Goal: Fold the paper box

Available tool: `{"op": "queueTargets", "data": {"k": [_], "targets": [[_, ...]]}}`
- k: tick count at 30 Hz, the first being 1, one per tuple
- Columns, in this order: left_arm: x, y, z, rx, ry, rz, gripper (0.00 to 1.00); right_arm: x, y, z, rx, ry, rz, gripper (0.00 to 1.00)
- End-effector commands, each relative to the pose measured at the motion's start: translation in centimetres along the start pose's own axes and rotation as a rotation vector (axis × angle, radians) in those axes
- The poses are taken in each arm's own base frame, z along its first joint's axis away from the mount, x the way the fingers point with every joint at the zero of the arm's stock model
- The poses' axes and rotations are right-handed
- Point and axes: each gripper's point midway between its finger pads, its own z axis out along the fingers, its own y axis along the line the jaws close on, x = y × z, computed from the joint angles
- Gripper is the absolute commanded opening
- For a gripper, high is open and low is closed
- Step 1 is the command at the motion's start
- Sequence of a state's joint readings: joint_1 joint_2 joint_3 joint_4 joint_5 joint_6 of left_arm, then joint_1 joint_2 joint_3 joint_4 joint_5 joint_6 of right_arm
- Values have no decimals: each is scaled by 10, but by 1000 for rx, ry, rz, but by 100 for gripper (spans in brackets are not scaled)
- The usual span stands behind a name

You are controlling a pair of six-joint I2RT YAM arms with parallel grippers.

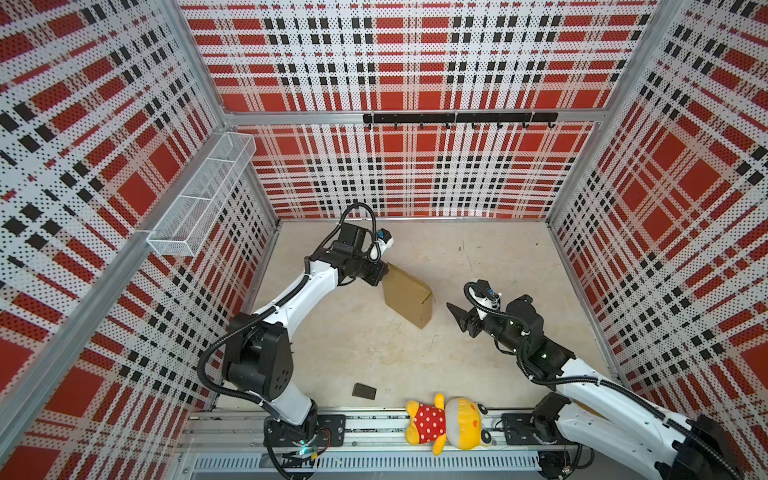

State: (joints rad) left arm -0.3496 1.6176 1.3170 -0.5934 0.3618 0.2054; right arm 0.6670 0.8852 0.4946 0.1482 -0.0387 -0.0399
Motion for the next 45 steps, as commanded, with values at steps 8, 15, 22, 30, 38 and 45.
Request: {"op": "queueTargets", "data": {"k": [8,15,22,30,38,45], "targets": [[11,-2,1,-2,42,-22,7,-8,-10,-8,122,182,313,59],[11,-1,0,-6,41,-22,7,-10,-5,1,176,301,487,57],[12,0,2,-4,45,-27,7,-28,23,25,160,351,499,52],[11,-1,3,-2,46,-28,7,-19,30,41,271,458,492,46],[11,-1,3,-2,45,-29,7,-12,27,45,309,483,496,35],[10,-1,4,1,48,-32,7,-10,33,54,287,493,511,23]]}}
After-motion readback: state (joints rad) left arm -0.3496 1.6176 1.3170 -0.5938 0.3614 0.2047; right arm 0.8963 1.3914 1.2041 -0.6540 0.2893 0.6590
